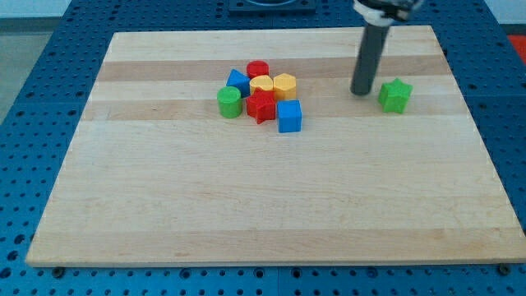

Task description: Push the green circle into the green star

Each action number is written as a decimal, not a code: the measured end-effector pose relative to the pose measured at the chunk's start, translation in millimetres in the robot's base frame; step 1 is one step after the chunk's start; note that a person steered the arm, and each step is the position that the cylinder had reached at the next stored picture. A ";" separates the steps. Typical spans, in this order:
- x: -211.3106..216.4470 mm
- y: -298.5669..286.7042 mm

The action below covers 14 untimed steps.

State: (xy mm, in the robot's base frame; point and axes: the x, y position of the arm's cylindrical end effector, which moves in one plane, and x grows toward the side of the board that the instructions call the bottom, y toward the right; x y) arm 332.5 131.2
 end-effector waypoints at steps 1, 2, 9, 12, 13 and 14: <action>-25.2 11.1; 16.4 75.5; 77.6 -231.9; 36.7 -248.7; 44.9 -193.2; 122.5 -186.1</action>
State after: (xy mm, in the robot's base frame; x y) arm 455.0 -55.0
